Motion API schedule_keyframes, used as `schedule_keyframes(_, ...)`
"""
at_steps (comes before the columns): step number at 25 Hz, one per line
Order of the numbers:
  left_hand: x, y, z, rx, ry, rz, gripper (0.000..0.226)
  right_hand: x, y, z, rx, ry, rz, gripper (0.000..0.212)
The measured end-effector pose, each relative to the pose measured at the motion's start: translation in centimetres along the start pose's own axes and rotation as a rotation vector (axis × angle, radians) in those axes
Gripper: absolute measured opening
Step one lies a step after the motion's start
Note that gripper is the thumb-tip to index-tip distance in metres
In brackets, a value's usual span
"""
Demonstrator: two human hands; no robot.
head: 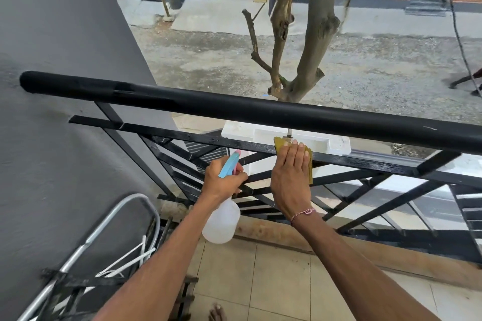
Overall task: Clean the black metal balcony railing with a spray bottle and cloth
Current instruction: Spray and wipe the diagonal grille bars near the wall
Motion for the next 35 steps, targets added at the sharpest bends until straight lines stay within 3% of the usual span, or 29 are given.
schedule_keyframes(20,-5.6,-16.9,-5.3,0.043,-0.037,0.167,0.018,-4.7,2.9,-24.0,0.162,-0.276,-0.081,0.074)
schedule_keyframes(35,-7.3,-28.5,-9.0,0.114,-0.111,0.346,0.018,-7.9,3.9,-38.0,0.120,-0.471,-0.096,0.064)
Point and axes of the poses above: each hand's wrist, its own x-axis away from the middle knuckle, its own y-axis out of the palm, z = x × y, the point moved 10 cm from there along -x, towards the middle knuckle
